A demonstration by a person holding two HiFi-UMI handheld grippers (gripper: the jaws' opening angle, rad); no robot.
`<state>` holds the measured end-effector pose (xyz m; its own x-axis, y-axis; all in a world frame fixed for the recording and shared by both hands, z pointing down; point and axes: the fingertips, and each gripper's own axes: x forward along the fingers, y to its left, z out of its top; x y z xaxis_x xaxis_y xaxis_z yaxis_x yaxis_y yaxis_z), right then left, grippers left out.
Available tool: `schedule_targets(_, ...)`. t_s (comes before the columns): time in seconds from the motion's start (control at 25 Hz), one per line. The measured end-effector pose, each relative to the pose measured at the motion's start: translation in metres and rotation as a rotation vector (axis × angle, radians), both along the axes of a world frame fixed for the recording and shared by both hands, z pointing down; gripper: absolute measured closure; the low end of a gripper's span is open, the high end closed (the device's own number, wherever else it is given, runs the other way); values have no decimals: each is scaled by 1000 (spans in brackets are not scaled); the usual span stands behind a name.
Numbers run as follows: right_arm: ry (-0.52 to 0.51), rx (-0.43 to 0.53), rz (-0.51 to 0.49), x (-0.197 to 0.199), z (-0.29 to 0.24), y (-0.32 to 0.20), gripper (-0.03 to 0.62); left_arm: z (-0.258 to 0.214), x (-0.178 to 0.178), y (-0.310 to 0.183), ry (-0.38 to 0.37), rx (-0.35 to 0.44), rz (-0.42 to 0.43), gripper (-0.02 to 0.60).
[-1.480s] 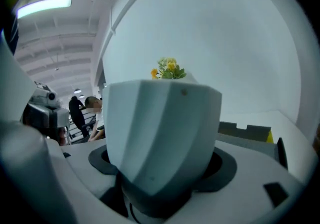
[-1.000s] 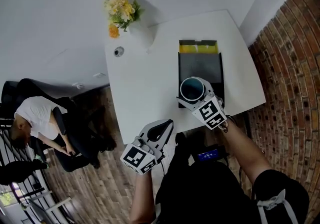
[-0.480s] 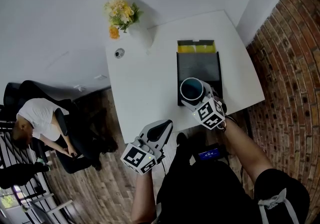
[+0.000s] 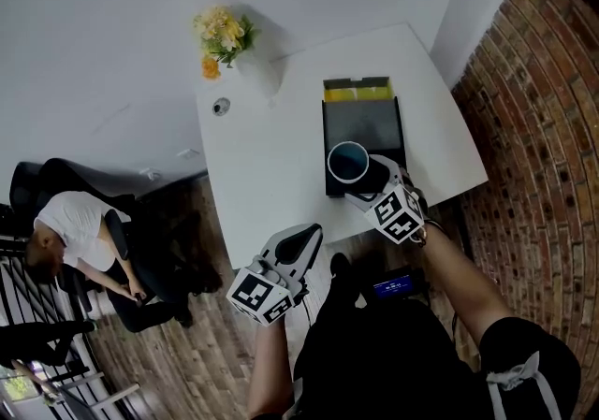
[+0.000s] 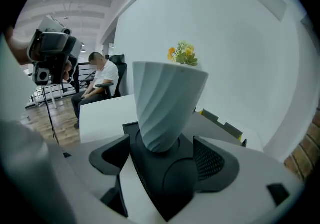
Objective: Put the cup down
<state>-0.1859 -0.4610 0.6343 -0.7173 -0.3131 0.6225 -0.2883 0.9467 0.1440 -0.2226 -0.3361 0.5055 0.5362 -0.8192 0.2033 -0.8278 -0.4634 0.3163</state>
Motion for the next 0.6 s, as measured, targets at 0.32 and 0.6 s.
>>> schedule_targets(0.32, -166, -142, 106, 39, -24, 11, 209, -4, 13, 2, 5, 15, 26, 574)
schedule_targets(0.6, -399, -292, 237, 71, -69, 7, 209, -9, 24, -2, 8, 28, 59, 574)
